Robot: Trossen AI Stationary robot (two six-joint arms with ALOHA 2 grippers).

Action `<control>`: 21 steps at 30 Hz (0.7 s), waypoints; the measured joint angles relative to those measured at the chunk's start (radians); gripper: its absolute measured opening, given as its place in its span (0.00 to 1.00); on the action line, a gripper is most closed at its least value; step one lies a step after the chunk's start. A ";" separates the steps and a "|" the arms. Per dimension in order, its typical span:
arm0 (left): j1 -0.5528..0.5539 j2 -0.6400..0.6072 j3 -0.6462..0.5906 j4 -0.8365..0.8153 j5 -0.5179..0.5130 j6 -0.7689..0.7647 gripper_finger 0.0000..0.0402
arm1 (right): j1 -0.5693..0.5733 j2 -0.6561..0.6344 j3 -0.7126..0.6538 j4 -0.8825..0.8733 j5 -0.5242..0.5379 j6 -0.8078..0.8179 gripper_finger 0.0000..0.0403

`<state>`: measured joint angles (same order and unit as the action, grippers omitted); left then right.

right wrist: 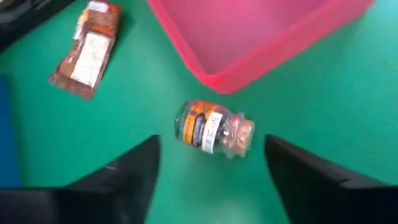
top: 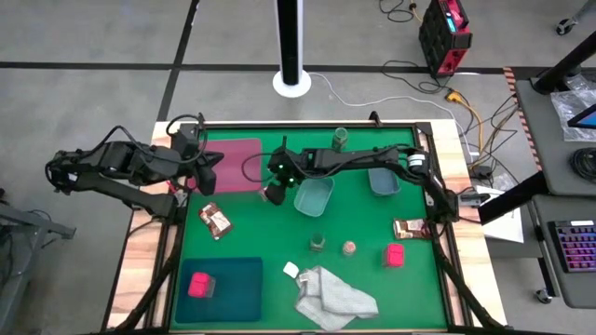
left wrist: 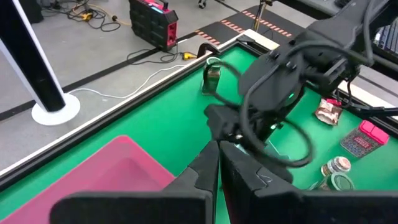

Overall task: Sort spices by type
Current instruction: Put the top brown seasoning bottle into the light blue bin

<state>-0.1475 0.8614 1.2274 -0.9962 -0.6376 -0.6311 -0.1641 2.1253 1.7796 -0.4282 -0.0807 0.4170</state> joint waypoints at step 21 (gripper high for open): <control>0.000 0.009 0.000 0.000 -0.007 0.019 0.00 | 0.022 0.232 0.186 -0.076 0.005 0.003 0.95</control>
<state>-0.1474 0.8702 1.2274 -0.9962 -0.6447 -0.6117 -0.1417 2.3571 1.9652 -0.5042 -0.0752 0.4198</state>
